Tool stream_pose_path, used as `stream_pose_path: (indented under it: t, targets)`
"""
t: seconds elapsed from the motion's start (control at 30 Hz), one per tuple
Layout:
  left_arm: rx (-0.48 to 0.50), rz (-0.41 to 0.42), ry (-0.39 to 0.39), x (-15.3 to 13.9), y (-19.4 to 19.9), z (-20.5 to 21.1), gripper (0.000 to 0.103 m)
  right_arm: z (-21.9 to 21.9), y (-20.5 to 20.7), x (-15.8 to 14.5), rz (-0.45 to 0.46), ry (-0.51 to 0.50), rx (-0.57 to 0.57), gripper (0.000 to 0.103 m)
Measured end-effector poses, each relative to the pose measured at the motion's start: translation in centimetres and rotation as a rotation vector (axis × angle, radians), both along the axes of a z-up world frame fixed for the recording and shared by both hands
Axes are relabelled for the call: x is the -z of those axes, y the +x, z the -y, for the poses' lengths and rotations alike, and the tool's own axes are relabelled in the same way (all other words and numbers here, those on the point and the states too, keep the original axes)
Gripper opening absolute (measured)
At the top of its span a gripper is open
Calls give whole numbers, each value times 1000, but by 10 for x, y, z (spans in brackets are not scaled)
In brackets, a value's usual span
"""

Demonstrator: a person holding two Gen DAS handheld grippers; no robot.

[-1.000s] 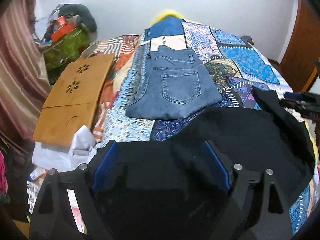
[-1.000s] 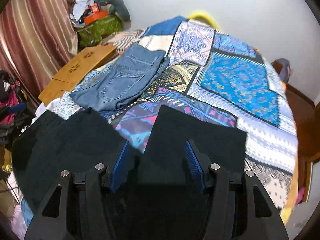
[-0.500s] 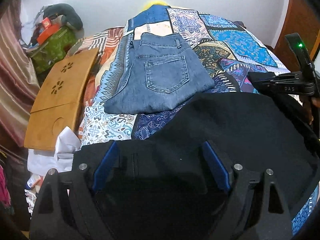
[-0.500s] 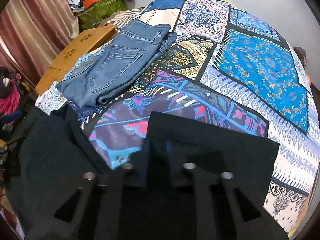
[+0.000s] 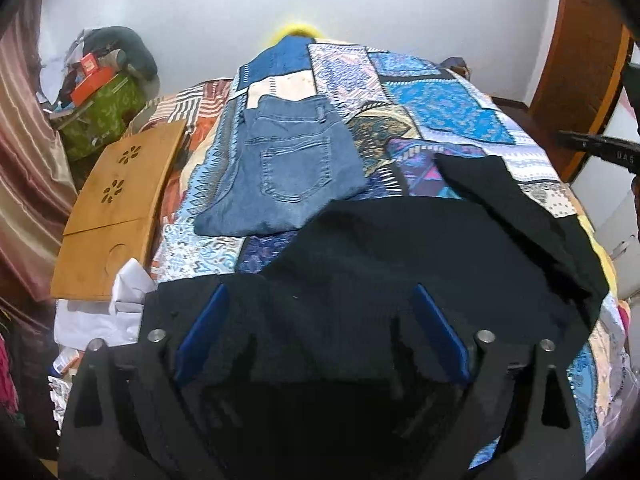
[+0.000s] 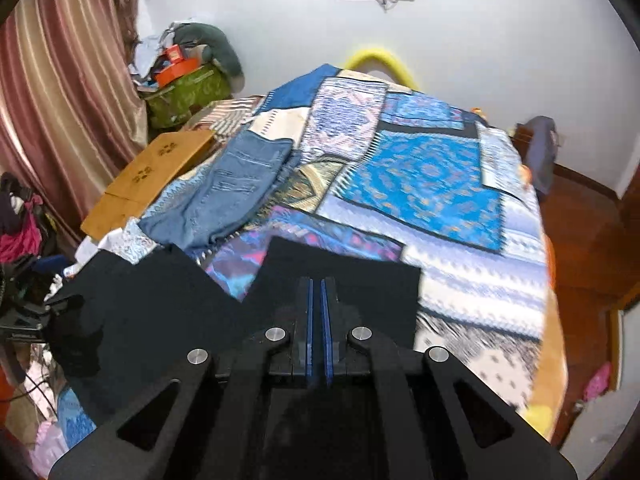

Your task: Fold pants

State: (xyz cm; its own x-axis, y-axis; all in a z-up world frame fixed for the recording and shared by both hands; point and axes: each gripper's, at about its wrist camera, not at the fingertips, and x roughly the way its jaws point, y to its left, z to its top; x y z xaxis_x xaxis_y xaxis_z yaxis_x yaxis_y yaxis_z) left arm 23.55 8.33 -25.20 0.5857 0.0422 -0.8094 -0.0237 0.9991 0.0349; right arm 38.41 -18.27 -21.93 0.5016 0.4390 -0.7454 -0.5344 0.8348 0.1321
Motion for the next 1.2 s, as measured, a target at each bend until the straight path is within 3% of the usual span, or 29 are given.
stream_pose_path:
  t: [0.07, 0.13, 0.17, 0.43, 0.6, 0.7, 0.77, 0.83, 0.9, 1.03, 1.2]
  targets:
    - [4, 0, -4, 0, -1, 7, 96, -5, 1, 8, -40, -26, -9, 16]
    - [2, 6, 14, 0, 1, 12, 96, -14, 4, 18, -61, -44, -18, 43]
    - [2, 11, 18, -1, 2, 14, 96, -19, 6, 23, -68, -47, -29, 49]
    - [-18, 39, 2, 1, 22, 1, 96, -86, 52, 66, -163, -63, -110, 50]
    - [-42, 12, -49, 14, 36, -16, 96, -111, 92, 108, -293, -124, -136, 53]
    - [-55, -2, -78, 24, 41, -23, 96, -109, 96, 114, -269, -100, -131, 48]
    - [-64, 6, -66, 29, 42, -22, 96, -108, 94, 116, -247, -106, -118, 39]
    - [-64, -1, -51, 33, 43, -20, 96, -105, 89, 116, -213, -122, -107, 23]
    - [-62, -9, -46, 36, 42, -16, 96, -102, 89, 113, -191, -136, -96, 12]
    - [-40, -11, -17, 31, 35, -8, 96, -87, 89, 99, -192, -92, -71, 9]
    - [-28, -10, -17, 18, 27, 1, 96, -46, 71, 47, -106, 3, -22, 9]
